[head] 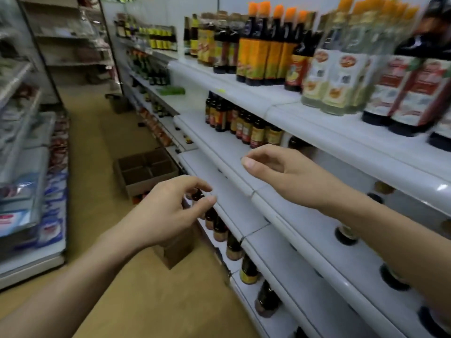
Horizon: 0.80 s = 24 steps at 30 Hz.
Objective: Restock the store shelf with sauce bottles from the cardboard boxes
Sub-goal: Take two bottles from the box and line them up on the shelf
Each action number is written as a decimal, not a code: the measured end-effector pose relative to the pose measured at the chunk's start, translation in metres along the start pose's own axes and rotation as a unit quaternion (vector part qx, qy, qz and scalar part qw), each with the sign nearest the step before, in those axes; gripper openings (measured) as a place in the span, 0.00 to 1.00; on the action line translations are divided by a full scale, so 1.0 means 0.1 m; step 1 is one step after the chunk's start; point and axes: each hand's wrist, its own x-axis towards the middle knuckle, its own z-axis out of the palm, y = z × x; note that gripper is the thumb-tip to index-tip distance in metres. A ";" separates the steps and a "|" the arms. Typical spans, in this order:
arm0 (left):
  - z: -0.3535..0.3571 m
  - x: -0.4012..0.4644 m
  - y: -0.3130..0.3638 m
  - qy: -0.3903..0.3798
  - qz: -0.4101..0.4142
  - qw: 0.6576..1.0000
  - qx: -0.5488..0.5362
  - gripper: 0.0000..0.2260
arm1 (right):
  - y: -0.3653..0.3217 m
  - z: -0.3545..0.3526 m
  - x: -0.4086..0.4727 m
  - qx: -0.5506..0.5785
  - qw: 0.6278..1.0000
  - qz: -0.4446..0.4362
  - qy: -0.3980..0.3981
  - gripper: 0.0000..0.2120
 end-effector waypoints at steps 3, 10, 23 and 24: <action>-0.49 0.10 -0.61 0.019 -0.022 0.999 0.017 0.13 | -0.27 0.49 0.68 0.010 0.999 -0.019 -0.036 0.10; -1.32 0.27 -1.89 0.035 -0.096 0.994 0.034 0.11 | -0.65 1.56 1.98 0.036 0.993 -0.045 -0.101 0.10; -1.78 1.70 -4.04 0.036 -0.161 0.986 0.032 0.11 | -0.21 2.86 4.46 0.069 0.987 -0.002 -0.142 0.27; -1.84 1.88 -4.19 0.034 -0.163 0.985 0.037 0.11 | -0.20 2.93 4.71 0.078 0.987 0.003 -0.141 0.27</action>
